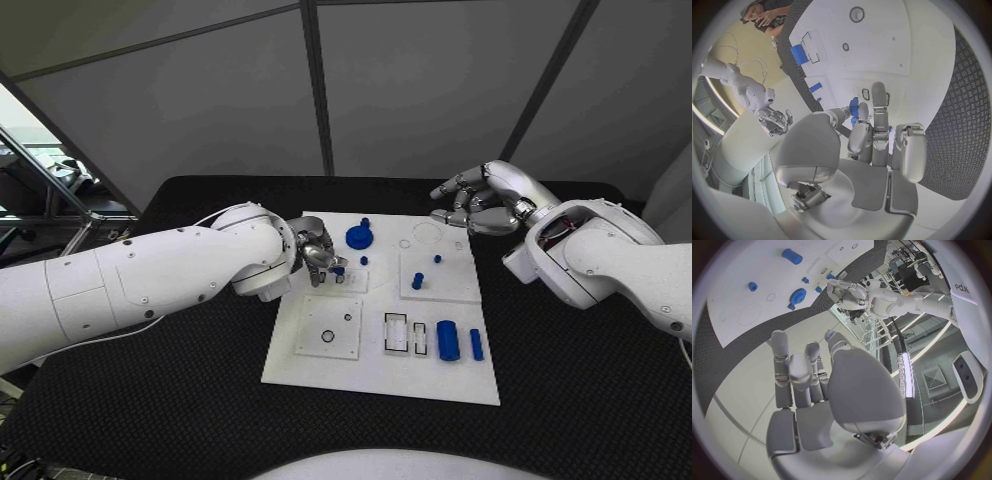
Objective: Assemble the parts on the task board
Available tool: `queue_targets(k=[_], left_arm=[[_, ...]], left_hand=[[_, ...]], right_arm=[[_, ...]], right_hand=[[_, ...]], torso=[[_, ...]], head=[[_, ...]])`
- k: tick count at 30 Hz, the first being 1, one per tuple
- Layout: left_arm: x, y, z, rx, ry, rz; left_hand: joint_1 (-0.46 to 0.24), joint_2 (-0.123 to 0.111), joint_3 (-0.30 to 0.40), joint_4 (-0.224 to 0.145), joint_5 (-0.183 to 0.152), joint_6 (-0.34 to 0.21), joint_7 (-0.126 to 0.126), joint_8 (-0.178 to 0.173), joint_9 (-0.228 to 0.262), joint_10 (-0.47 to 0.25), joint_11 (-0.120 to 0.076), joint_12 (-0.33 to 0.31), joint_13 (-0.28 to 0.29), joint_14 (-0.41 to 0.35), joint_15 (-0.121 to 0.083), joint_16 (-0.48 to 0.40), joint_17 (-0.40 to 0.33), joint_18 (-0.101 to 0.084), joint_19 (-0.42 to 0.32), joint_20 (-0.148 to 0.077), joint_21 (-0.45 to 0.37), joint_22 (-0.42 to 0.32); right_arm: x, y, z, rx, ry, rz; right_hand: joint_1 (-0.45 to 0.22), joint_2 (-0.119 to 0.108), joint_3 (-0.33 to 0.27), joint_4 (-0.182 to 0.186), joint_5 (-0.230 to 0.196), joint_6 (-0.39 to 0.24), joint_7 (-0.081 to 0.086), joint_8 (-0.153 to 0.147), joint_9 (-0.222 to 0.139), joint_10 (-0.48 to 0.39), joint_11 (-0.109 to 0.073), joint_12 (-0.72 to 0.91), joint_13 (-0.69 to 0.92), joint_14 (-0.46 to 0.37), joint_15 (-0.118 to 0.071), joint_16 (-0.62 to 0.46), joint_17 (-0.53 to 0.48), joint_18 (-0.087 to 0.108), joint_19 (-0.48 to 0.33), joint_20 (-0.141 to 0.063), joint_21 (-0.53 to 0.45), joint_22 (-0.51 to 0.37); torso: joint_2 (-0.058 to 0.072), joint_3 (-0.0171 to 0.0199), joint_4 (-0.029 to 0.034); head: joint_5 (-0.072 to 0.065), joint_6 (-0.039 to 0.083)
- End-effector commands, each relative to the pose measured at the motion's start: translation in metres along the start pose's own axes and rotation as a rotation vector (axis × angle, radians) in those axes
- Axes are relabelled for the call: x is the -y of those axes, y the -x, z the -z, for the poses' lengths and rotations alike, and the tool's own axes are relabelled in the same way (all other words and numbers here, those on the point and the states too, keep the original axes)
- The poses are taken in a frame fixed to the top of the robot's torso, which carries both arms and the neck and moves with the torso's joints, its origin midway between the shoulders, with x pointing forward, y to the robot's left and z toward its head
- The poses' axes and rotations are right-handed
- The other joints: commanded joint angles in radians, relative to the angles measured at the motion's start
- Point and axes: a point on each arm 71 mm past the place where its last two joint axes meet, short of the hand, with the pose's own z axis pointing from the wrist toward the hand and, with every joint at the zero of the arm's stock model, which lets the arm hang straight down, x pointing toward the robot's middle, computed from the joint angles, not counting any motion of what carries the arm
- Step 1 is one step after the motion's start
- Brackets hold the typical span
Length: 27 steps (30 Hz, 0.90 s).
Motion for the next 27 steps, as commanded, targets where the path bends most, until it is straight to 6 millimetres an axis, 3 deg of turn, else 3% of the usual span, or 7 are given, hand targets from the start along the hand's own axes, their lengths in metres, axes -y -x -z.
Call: queue_targets(k=[1, 27], left_arm=[[0.001, 0.004, 0.001, 0.110, -0.021, -0.013], [-0.006, -0.013, -0.006, 0.058, 0.026, -0.094]], left_hand=[[-0.010, 0.003, 0.113, -0.105, -0.001, 0.001, -0.005, 0.003, 0.001, 0.008, 0.001, 0.001, -0.002, 0.000, -0.001, -0.003, 0.001, -0.040, 0.077, -0.008, -0.003, 0.211], [-0.023, 0.000, 0.114, -0.106, -0.005, -0.001, -0.004, 0.002, 0.002, 0.009, 0.003, 0.002, -0.002, 0.001, 0.000, -0.004, 0.002, -0.040, 0.076, -0.007, -0.004, 0.210]], right_arm=[[-0.001, 0.001, 0.000, -0.005, 0.011, 0.006], [-0.002, 0.000, -0.001, -0.014, 0.025, 0.038]], right_hand=[[-0.011, -0.002, 0.000, 0.004, 0.005, 0.004, -0.003, 0.004, 0.000, 0.008, -0.003, -0.002, -0.001, 0.007, -0.002, -0.002, 0.002, 0.005, 0.008, -0.003, -0.005, 0.002], [-0.014, -0.001, -0.001, 0.008, 0.005, 0.005, -0.003, 0.006, 0.000, 0.012, -0.004, 0.002, 0.001, 0.010, -0.003, 0.001, 0.007, 0.004, 0.013, -0.003, -0.003, 0.005]], torso=[[0.000, 0.0002, -0.0015], [0.002, 0.0005, -0.0017]], head=[[0.002, 0.001], [0.002, -0.003]])
